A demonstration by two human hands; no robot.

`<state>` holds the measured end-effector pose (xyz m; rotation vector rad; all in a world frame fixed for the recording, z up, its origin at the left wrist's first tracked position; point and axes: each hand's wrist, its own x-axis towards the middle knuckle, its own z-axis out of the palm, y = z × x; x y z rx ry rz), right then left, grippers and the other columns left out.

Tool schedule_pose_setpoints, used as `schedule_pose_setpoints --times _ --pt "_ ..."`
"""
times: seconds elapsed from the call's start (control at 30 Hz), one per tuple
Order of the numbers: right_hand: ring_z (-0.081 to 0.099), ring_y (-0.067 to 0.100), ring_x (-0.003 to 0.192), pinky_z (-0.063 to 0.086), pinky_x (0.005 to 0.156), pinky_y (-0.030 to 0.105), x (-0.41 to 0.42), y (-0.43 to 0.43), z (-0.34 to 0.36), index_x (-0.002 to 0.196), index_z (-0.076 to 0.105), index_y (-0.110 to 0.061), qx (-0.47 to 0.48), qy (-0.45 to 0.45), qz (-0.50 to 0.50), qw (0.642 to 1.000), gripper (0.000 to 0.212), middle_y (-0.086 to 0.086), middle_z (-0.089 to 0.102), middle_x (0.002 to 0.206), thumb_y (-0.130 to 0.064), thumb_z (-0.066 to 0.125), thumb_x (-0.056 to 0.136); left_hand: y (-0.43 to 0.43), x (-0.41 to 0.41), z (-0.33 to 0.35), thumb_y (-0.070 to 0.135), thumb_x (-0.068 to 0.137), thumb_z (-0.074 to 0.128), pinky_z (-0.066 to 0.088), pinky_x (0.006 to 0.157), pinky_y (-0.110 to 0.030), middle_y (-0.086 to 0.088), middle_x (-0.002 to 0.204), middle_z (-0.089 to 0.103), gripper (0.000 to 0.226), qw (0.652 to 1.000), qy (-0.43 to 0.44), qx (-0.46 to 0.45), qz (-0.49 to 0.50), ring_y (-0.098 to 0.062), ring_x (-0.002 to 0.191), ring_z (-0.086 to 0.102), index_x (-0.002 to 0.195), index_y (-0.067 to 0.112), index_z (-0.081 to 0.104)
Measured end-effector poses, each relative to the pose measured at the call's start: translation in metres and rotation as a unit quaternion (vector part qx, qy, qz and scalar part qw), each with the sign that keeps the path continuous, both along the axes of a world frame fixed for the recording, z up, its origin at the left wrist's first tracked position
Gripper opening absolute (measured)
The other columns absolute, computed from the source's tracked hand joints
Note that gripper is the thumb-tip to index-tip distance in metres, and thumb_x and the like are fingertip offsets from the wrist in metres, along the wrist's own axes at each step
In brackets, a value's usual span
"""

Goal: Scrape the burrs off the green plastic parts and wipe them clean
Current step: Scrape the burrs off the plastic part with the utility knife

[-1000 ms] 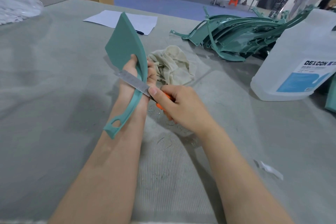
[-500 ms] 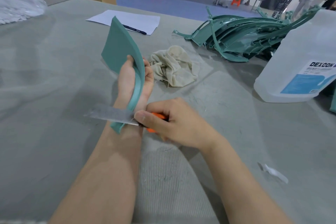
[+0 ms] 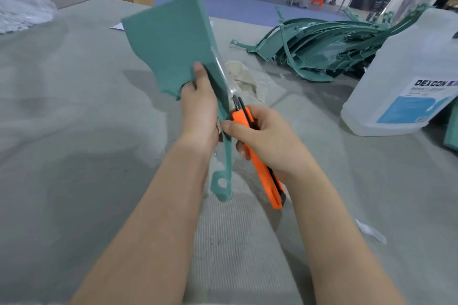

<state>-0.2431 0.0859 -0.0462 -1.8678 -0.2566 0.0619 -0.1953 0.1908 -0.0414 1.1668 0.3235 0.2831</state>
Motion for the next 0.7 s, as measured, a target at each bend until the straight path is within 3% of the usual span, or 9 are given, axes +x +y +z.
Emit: schedule_pose_setpoints --times 0.07,0.17,0.3,0.37,0.43,0.5,0.57,0.7 --pt "0.045 0.012 0.043 0.038 0.045 0.021 0.001 0.000 0.003 0.079 0.054 -0.008 0.022 -0.007 -0.033 0.999 0.014 0.021 0.055 0.066 -0.007 0.064 0.089 -0.004 0.000 0.000 0.046 0.101 0.034 0.056 0.083 -0.033 -0.003 0.102 0.071 0.044 0.999 -0.027 0.019 -0.034 -0.018 0.090 0.069 0.110 0.013 0.061" --pt "0.044 0.007 0.040 0.038 0.043 0.017 0.002 -0.007 0.007 0.082 0.055 -0.008 0.130 0.002 -0.072 0.989 0.012 0.011 0.057 0.064 -0.001 0.060 0.090 -0.010 -0.005 0.000 0.039 0.103 0.035 0.050 0.050 -0.025 0.004 0.071 0.068 0.037 0.986 -0.058 0.113 -0.109 -0.011 0.057 0.065 0.085 0.017 0.058" --pt "0.045 0.007 0.040 0.039 0.044 0.017 0.003 -0.013 0.009 0.092 0.056 -0.003 0.206 0.048 -0.052 0.976 0.002 0.011 0.057 0.073 -0.002 0.058 0.092 -0.013 -0.008 -0.005 0.035 0.102 0.042 0.046 0.047 -0.025 0.001 0.066 0.065 0.035 0.973 -0.067 0.111 -0.191 -0.011 0.044 0.058 0.086 0.012 0.062" --pt "0.047 0.007 0.042 0.040 0.044 0.018 0.004 -0.014 0.007 0.087 0.057 -0.009 0.143 0.016 -0.078 0.986 0.006 0.008 0.057 0.071 -0.009 0.060 0.092 -0.014 -0.006 -0.006 0.034 0.102 0.040 0.049 0.054 -0.027 0.003 0.064 0.064 0.036 0.975 -0.064 0.136 -0.164 -0.013 0.052 0.060 0.081 0.013 0.061" --pt "0.051 0.009 0.048 0.044 0.048 0.024 0.006 -0.017 0.004 0.081 0.056 -0.012 0.029 -0.052 -0.119 0.991 0.020 0.011 0.061 0.071 -0.027 0.062 0.093 -0.012 -0.003 -0.006 0.032 0.103 0.036 0.052 0.067 -0.034 0.003 0.064 0.060 0.036 0.980 -0.060 0.160 -0.106 -0.017 0.063 0.058 0.078 0.015 0.056" --pt "0.054 0.023 0.057 0.049 0.056 0.040 0.007 -0.019 0.002 0.080 0.052 -0.003 -0.056 -0.093 -0.153 0.982 0.051 0.021 0.061 0.076 -0.053 0.054 0.091 -0.008 0.000 -0.005 0.030 0.104 0.032 0.045 0.060 -0.032 0.008 0.051 0.052 0.038 0.985 -0.060 0.148 -0.061 -0.014 0.051 0.050 0.073 0.015 0.048" --pt "0.055 0.039 0.069 0.050 0.068 0.052 0.008 -0.023 0.000 0.081 0.051 0.003 -0.089 -0.108 -0.183 0.973 0.069 0.026 0.058 0.078 -0.065 0.041 0.089 -0.003 0.001 -0.003 0.029 0.105 0.029 0.034 0.051 -0.027 0.011 0.040 0.043 0.041 0.990 -0.057 0.115 -0.056 -0.008 0.037 0.040 0.069 0.015 0.041" --pt "0.056 0.041 0.068 0.051 0.066 0.055 0.010 -0.023 -0.003 0.072 0.053 0.001 -0.124 -0.122 -0.175 0.969 0.066 0.026 0.057 0.069 -0.061 0.040 0.094 -0.001 -0.002 0.001 0.026 0.105 0.030 0.031 0.043 -0.019 0.002 0.049 0.043 0.039 0.993 -0.033 0.080 -0.083 -0.008 0.035 0.037 0.070 0.013 0.042"
